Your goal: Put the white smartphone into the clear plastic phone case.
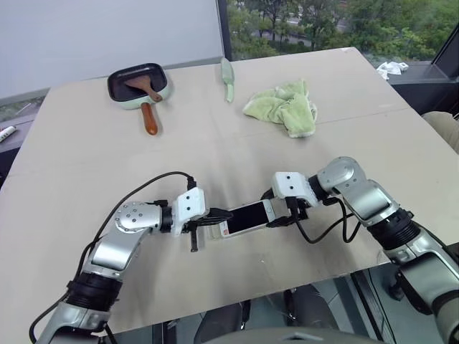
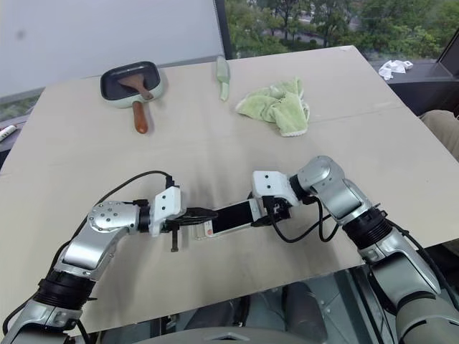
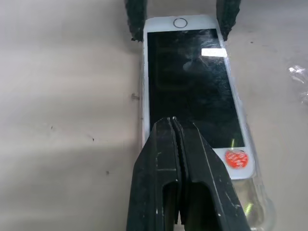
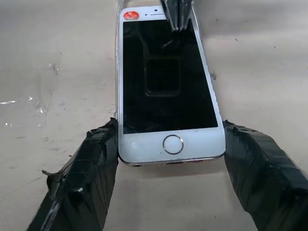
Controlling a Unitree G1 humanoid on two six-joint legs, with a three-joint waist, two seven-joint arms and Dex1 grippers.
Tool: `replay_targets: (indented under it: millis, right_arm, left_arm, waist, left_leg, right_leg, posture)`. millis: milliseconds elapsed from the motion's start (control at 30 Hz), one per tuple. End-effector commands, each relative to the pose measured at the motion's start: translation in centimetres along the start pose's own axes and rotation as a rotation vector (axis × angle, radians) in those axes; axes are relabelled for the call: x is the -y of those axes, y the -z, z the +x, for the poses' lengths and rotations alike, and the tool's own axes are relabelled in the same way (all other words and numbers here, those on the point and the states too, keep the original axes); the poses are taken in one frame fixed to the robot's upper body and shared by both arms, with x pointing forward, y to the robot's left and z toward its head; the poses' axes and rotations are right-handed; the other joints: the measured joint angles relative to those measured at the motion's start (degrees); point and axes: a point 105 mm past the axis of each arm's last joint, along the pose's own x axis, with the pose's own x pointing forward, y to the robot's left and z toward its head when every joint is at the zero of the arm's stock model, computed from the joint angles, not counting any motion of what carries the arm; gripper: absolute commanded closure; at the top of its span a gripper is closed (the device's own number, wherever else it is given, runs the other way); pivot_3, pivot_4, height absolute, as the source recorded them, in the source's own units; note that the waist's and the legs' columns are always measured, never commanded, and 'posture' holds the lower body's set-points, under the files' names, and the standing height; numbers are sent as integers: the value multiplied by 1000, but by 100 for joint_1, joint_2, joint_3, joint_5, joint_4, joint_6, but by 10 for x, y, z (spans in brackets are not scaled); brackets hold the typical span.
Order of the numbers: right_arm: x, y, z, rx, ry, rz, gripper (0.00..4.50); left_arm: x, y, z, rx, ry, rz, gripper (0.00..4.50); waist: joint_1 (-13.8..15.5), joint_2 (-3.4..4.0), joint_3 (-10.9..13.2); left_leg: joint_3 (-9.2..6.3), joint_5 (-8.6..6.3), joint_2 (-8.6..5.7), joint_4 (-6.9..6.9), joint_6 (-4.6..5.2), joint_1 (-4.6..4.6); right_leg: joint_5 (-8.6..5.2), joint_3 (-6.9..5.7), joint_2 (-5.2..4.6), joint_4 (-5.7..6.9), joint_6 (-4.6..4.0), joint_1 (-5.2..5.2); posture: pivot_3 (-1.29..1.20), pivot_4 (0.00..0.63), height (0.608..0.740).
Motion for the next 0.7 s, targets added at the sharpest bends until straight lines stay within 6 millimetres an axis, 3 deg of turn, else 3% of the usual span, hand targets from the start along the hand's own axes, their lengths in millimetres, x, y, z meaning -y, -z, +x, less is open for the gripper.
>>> replay_targets:
  millis: [33,300,367,433,700]
  right_arm:
    - [-2,-6,-1,1,5,-25,1592]
    - [3,-9,2,16,47,51,1592]
    - [4,-11,1,23,53,43,542]
    - [6,-14,-1,33,70,41,42]
    - [7,-21,-28,87,106,74,42]
  left_arm:
    - [9,25,4,-91,23,-43,4482]
    - [17,32,7,-108,20,-40,4482]
    - [19,32,8,-107,20,-41,4500]
    - [19,32,8,-106,18,-42,4500]
    - [20,30,10,-103,26,-41,4500]
  waist:
    - [0,0,-1]
    - [7,1,-13]
    - [6,1,-13]
    - [4,2,-14]
    - [16,2,-13]
  left_leg:
    - [0,0,0,0,0,4]
    - [0,0,0,2,0,16]
    - [0,0,0,2,0,20]
    - [0,1,0,2,-1,22]
    - [-2,0,-3,2,-1,17]
  right_leg:
    - [0,1,0,0,0,1]
    - [0,1,0,4,0,11]
    - [0,2,0,6,0,13]
    - [0,2,0,9,0,14]
    - [1,0,-3,5,0,13]
  posture:
    - [0,150,740]
    - [0,150,740]
    - [0,150,740]
    - [0,150,740]
    - [0,150,740]
